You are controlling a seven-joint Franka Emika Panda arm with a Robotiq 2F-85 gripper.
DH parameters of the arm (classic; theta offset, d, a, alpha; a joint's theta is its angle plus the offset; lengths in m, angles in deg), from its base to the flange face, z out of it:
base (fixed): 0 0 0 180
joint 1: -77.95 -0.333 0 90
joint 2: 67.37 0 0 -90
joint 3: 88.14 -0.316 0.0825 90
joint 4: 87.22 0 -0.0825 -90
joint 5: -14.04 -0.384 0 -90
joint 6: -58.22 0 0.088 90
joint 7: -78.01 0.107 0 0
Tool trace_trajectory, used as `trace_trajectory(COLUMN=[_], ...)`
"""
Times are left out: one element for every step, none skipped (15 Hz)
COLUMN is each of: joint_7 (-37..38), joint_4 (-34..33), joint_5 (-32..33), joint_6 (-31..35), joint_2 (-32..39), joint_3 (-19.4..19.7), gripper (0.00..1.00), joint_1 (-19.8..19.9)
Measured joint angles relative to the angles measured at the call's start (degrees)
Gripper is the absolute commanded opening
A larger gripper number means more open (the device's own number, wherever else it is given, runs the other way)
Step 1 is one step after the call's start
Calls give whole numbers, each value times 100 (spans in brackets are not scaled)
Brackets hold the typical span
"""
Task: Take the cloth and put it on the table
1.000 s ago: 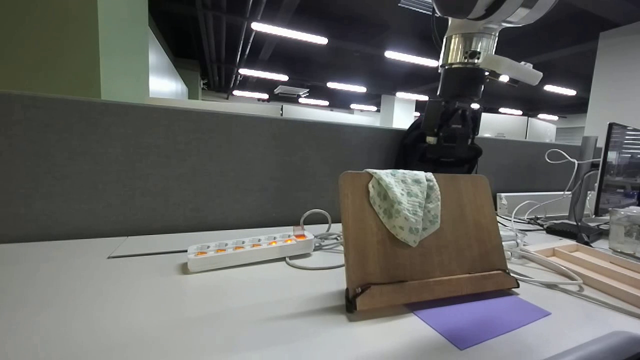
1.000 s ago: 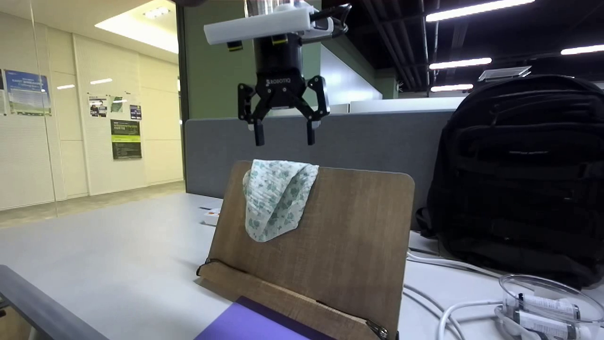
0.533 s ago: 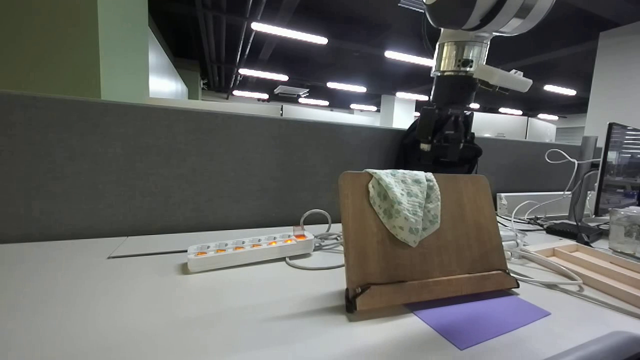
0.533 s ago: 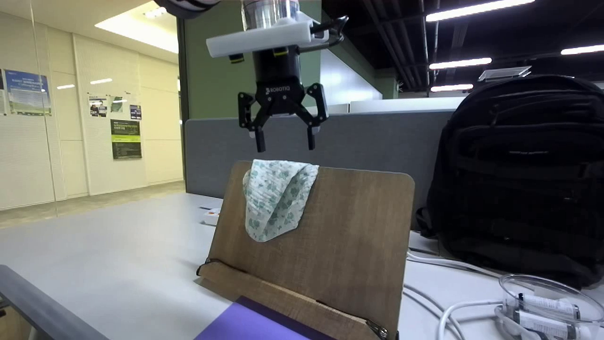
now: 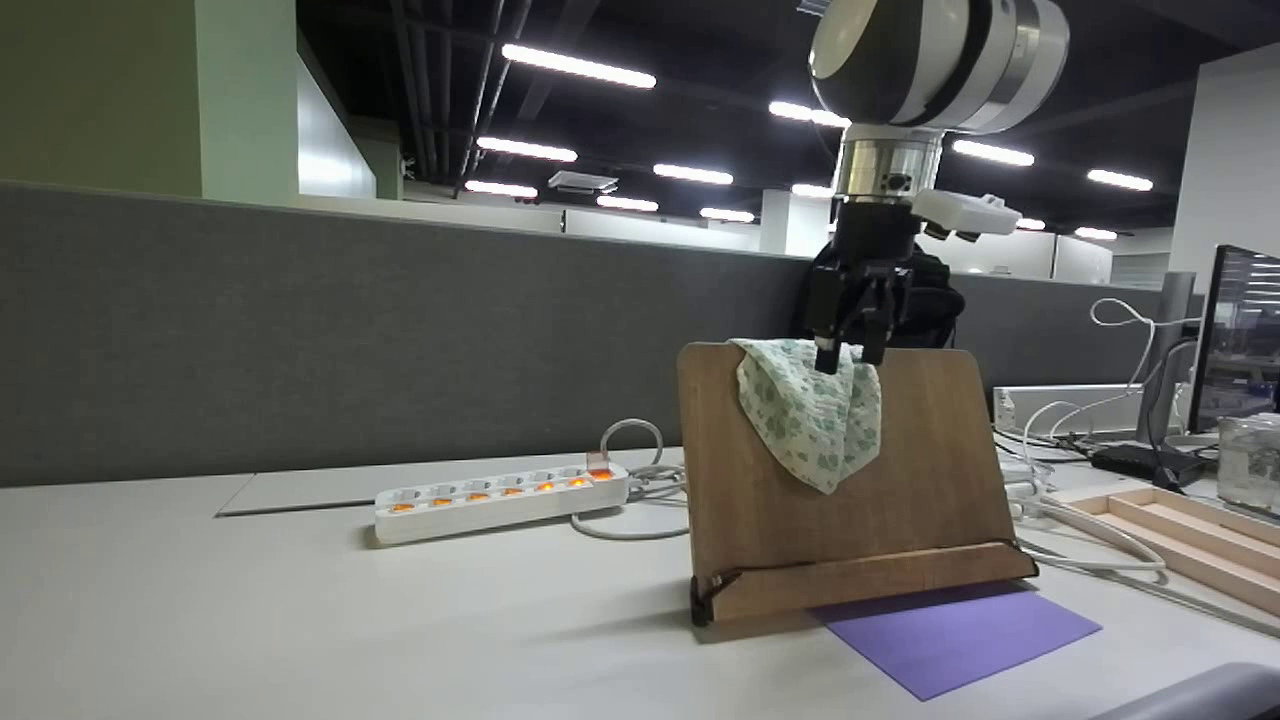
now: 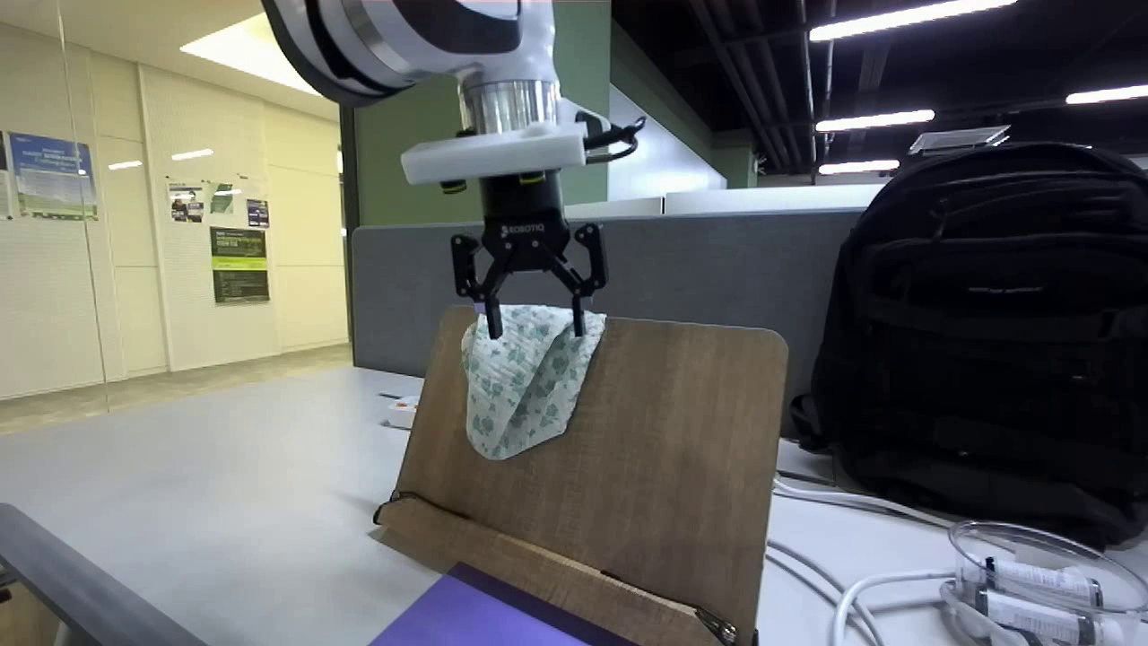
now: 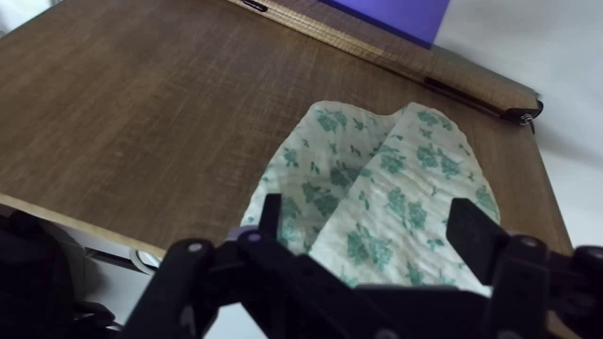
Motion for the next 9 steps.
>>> trace_trajectory(joint_7=[-11, -23, -46, -73, -94, -114, -135, -158, -180], joint_4=[0, -1, -3, -3, -4, -4, -4, -5, -6], joint_5=[-8, -25, -57, -98, -119, -128, -136, -150, -170], joint_6=[48, 93, 121, 138, 153, 168, 183, 192, 195], joint_2=[59, 103, 133, 148, 152, 152, 152, 152, 152], joint_3=[-19, -33, -47, -63, -78, -92, -100, -104, -108], gripper=[51, 45, 37, 31, 25, 17, 11, 3, 1], joint_1=[0, 0, 0, 0, 0, 0, 0, 0, 0])
